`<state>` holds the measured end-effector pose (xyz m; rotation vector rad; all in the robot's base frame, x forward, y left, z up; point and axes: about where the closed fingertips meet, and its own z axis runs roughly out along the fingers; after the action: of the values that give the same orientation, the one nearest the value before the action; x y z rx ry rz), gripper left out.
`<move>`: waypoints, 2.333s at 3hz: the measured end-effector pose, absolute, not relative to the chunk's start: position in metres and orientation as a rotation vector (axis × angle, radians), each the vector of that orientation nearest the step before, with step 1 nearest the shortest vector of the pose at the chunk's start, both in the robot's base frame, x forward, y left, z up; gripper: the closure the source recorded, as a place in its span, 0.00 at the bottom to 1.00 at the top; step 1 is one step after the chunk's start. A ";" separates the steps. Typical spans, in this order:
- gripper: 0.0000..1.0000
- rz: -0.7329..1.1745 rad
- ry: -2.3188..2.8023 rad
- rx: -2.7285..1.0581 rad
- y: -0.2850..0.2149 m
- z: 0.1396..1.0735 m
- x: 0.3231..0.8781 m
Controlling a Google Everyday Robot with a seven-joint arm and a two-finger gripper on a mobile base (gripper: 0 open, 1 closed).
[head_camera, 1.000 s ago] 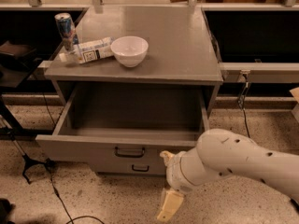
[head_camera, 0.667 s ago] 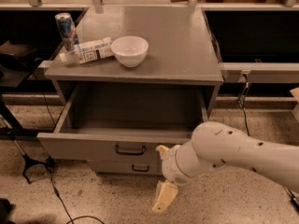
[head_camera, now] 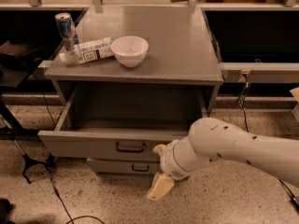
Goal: Close top drawer
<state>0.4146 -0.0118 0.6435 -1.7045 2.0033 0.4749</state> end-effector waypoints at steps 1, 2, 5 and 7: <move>0.40 0.464 2.026 -1.677 -0.016 0.644 0.420; 0.64 0.448 2.046 -1.657 -0.020 0.647 0.426; 0.81 0.403 2.096 -1.596 -0.023 0.651 0.470; 0.34 0.413 2.098 -1.570 -0.018 0.651 0.487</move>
Offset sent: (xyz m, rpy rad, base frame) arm 0.0206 -0.0155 0.0053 -0.0177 0.0041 -0.0808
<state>0.4869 -0.0181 0.6510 -1.5697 2.0983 0.4131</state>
